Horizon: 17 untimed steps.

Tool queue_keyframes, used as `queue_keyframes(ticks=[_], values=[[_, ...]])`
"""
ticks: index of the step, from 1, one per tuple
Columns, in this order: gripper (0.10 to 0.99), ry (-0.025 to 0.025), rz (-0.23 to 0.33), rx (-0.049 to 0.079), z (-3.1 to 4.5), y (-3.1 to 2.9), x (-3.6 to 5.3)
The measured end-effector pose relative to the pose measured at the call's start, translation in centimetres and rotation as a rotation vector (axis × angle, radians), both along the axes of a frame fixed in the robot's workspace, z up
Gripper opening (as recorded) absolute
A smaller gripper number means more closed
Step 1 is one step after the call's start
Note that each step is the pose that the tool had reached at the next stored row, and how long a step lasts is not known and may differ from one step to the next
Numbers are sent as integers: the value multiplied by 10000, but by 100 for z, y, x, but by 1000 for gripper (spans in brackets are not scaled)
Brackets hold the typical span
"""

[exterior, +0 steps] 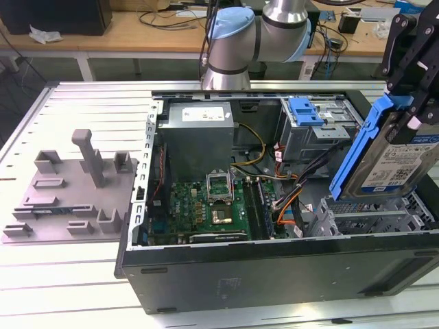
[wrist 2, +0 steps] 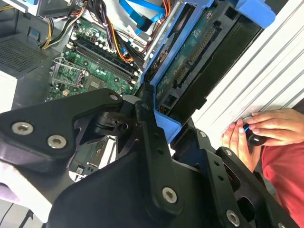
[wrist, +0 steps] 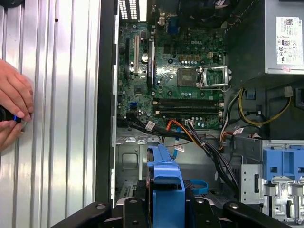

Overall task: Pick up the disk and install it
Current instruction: 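Insert the disk into the insertion slot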

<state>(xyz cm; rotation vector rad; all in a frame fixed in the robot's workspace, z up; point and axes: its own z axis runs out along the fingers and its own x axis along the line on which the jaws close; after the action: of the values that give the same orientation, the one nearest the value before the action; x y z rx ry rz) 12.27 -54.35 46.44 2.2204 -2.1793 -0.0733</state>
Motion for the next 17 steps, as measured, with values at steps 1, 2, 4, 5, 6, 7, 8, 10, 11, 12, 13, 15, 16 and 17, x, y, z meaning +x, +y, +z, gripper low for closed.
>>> queue_keyframes(ticks=[1, 2, 4, 5, 6, 7, 8, 10, 11, 12, 13, 15, 16, 17], values=[[369, 0, 0, 1, -2, 0, 0], [369, 0, 0, 0, -4, 0, 0], [369, 0, 0, 0, -9, 0, 0], [369, 0, 0, 0, -12, 0, 0], [369, 0, -1, 0, -14, 0, 0], [369, 0, -1, 0, -17, 0, 0], [369, 0, -2, 0, -19, 0, 0], [369, 0, -4, 0, -23, -2, 0], [369, 0, -8, 0, -27, -3, -1], [369, 0, -14, -1, -31, -7, -1], [369, 0, -17, 1, -34, -10, -1], [369, 0, -25, 2, -39, -17, -1], [369, 0, -30, 0, -39, -20, -1], [369, 0, -39, 0, -41, -27, -1]])
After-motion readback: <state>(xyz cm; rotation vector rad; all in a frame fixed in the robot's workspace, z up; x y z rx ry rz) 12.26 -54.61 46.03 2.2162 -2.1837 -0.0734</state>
